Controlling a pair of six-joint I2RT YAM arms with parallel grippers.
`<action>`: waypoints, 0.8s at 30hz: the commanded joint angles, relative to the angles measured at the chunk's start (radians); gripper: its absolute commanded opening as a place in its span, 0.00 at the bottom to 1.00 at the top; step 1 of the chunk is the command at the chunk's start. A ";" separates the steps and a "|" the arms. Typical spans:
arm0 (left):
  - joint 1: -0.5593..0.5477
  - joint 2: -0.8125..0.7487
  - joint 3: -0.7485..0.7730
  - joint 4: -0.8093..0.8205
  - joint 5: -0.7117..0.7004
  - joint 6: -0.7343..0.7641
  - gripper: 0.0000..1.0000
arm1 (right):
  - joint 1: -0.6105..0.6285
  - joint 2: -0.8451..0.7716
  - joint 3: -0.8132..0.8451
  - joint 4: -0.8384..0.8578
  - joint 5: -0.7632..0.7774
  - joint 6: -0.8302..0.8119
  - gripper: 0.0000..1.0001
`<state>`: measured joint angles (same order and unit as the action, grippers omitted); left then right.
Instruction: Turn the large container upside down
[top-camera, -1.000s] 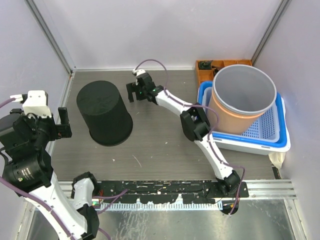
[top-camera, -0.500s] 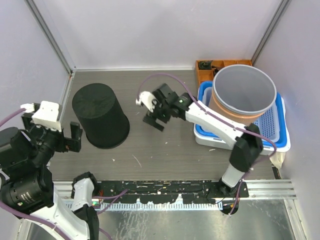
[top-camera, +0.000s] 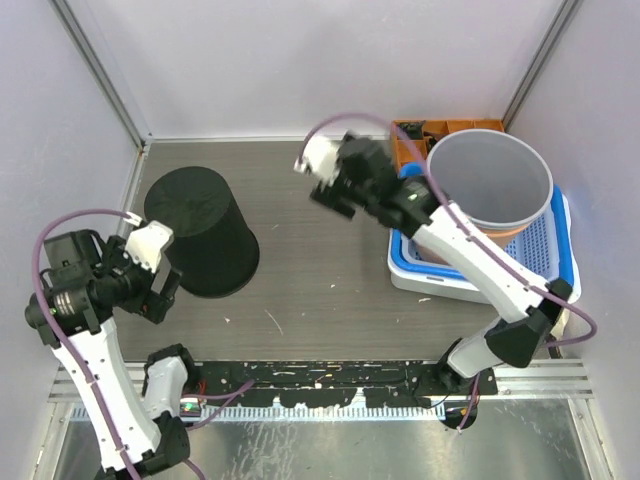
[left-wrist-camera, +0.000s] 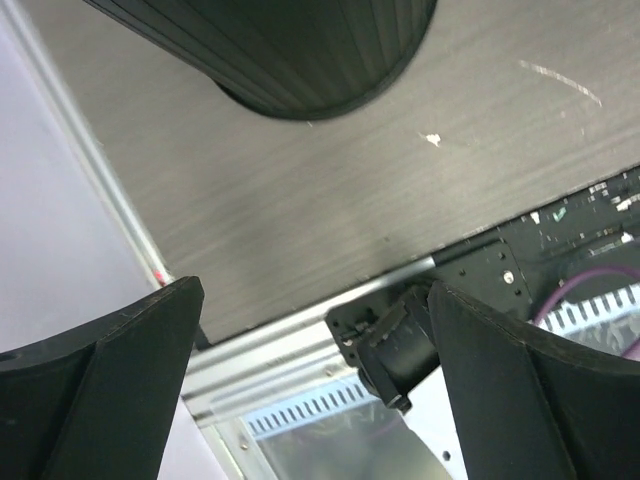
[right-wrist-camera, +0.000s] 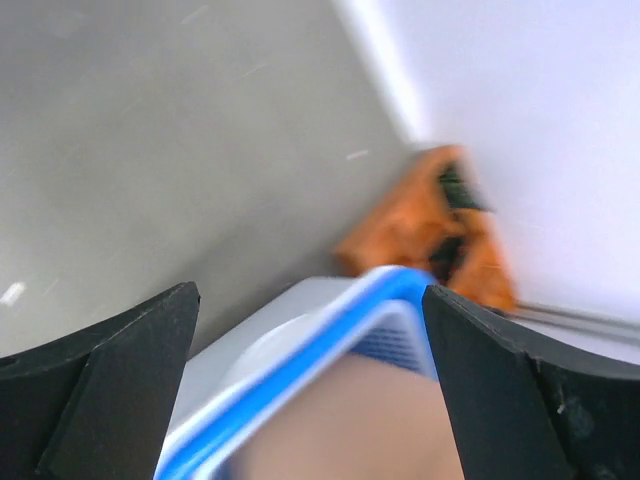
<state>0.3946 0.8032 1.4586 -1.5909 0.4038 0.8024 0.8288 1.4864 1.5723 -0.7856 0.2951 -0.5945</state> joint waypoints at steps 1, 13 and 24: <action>-0.003 -0.124 -0.122 0.004 -0.017 -0.041 0.99 | -0.102 -0.081 0.240 0.135 0.290 -0.008 1.00; -0.003 -0.108 -0.230 0.346 -0.007 -0.461 0.92 | -0.562 -0.252 0.315 -0.101 -0.047 0.151 1.00; -0.002 0.122 -0.221 0.356 0.114 -0.859 0.88 | -0.598 -0.298 0.125 -0.194 -0.222 0.198 1.00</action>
<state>0.3927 0.8875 1.2407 -1.2678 0.4355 0.1089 0.2386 1.1885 1.7428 -0.9676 0.1230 -0.4217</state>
